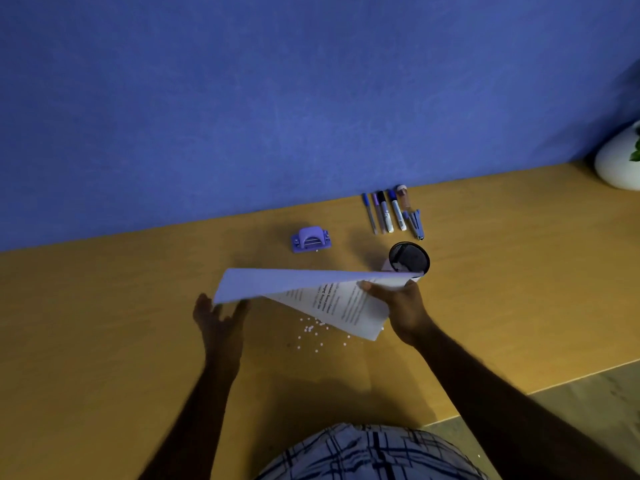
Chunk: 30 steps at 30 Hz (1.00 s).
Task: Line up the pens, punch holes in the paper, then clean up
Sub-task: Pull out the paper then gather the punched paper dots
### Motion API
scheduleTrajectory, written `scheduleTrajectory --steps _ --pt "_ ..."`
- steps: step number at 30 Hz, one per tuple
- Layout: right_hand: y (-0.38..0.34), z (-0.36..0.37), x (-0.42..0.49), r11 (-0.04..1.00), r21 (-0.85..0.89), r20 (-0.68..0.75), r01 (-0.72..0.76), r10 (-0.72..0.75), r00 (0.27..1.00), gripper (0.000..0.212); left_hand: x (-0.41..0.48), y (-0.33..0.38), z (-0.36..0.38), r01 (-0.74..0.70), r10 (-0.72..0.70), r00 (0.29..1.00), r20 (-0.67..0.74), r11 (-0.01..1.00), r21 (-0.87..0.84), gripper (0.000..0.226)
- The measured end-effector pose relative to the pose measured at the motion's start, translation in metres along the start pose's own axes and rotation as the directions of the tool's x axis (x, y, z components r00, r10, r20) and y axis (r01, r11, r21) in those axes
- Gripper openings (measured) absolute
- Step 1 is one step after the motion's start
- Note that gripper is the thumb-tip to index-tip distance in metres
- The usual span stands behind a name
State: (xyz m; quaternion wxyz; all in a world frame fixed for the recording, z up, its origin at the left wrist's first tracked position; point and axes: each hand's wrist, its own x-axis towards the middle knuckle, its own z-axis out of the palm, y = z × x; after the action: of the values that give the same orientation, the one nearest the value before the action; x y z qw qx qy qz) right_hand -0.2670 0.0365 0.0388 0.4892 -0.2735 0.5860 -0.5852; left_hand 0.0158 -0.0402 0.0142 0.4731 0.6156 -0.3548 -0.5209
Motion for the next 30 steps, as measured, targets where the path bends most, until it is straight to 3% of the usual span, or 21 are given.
scheduleTrajectory --steps 3,5,8,10,14,19,24,28,30 --pt "0.014 0.003 -0.003 0.986 0.15 -0.024 -0.072 0.076 0.997 0.019 -0.024 -0.019 0.021 0.15 -0.151 0.987 0.05 0.988 0.034 0.06" --pt "0.02 0.007 -0.006 0.973 0.209 0.0 -0.101 0.104 0.995 0.036 -0.037 -0.027 0.031 0.162 -0.161 0.97 0.18 0.987 0.011 0.027" --pt "0.026 0.015 -0.01 0.948 0.292 0.03 -0.129 0.126 0.992 0.045 -0.046 -0.032 0.042 0.25 -0.234 0.893 0.384 0.968 0.009 0.034" --pt "0.028 0.02 -0.011 0.929 0.339 0.035 -0.146 0.143 0.989 0.045 -0.047 -0.032 0.052 0.32 -0.283 0.872 0.399 0.947 -0.028 0.036" --pt "0.031 0.027 -0.014 0.925 0.328 0.054 -0.192 0.185 0.981 0.043 -0.046 -0.025 0.06 0.178 -0.175 0.918 0.357 0.984 0.025 0.026" --pt "0.024 0.014 -0.011 0.931 0.291 0.059 -0.22 0.212 0.976 0.044 -0.037 -0.021 0.041 0.045 -0.054 0.925 0.377 0.998 0.031 0.035" --pt "0.012 -0.001 0.005 0.955 0.095 0.034 -0.279 0.277 0.96 0.016 -0.019 -0.021 0.003 -0.046 -0.02 0.913 0.408 0.987 0.151 0.036" --pt "0.006 0.016 0.015 0.947 -0.197 0.099 -0.253 0.276 0.956 0.035 -0.005 -0.018 -0.013 -0.04 -0.066 0.898 0.435 0.972 0.231 0.034" --pt "0.007 0.03 0.016 0.935 -0.26 0.15 -0.241 0.285 0.947 0.03 -0.001 -0.015 -0.014 -0.034 -0.085 0.883 0.461 0.969 0.244 0.033"
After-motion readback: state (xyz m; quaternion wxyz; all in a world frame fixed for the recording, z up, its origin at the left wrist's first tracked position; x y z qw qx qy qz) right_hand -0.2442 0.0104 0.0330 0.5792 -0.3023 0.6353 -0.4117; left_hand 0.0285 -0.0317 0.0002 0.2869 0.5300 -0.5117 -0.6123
